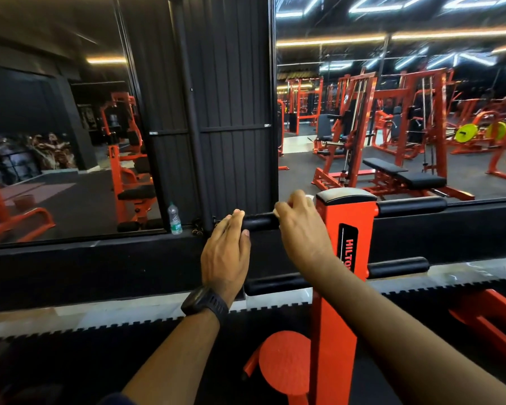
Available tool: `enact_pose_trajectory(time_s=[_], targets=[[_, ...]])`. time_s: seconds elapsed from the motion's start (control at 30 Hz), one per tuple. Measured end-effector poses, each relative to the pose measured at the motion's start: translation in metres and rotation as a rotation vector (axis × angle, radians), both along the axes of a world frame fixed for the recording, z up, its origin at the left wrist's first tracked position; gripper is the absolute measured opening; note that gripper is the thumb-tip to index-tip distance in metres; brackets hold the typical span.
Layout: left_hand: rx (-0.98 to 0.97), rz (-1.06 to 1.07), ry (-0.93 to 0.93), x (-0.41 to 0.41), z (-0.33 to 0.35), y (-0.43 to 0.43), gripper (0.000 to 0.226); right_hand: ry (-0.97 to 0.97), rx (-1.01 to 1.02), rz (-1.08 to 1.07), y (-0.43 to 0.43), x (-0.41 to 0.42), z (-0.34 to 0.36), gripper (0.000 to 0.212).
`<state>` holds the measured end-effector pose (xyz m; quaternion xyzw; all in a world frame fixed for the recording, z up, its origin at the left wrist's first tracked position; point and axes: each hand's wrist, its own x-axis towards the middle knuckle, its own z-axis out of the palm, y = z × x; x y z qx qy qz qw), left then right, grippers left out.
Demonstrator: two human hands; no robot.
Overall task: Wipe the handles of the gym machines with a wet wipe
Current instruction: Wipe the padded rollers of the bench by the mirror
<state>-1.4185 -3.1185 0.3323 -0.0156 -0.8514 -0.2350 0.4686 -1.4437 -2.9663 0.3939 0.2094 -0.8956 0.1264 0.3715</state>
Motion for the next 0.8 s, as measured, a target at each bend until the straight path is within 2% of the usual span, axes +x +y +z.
enact_pose_trajectory(time_s=[0.1,0.23,0.33,0.37,0.47,0.6,0.67,0.77,0.8], targets=[[-0.01,-0.002,0.011,0.0,0.001,-0.001,0.043,0.14,0.047,-0.041,0.008,-0.012,-0.005,0.018],[-0.047,-0.005,0.016,-0.001,0.001,-0.005,0.045,0.201,-0.107,-0.036,0.009,-0.008,-0.018,0.029],[-0.057,-0.006,0.025,-0.002,0.001,-0.005,0.044,0.209,-0.084,0.084,0.0,-0.001,-0.032,0.039],[-0.05,-0.005,0.021,-0.002,0.001,-0.005,0.043,0.224,-0.125,0.091,0.003,-0.006,-0.03,0.039],[-0.044,0.0,0.014,-0.001,0.0,-0.005,0.044,0.237,-0.422,0.035,0.007,-0.011,-0.032,0.039],[-0.021,0.003,0.005,-0.002,0.0,-0.002,0.044,0.132,-0.524,0.142,-0.015,0.006,-0.058,0.024],[-0.018,0.004,0.002,-0.001,-0.001,-0.002,0.044,0.091,-0.773,0.111,-0.02,0.003,-0.067,0.015],[-0.032,0.006,-0.005,-0.001,0.0,-0.003,0.046,-0.002,-1.389,0.082,-0.03,-0.003,-0.066,0.013],[-0.035,0.006,-0.006,-0.001,0.0,-0.004,0.047,-0.01,-1.538,0.083,-0.037,-0.001,-0.063,0.016]])
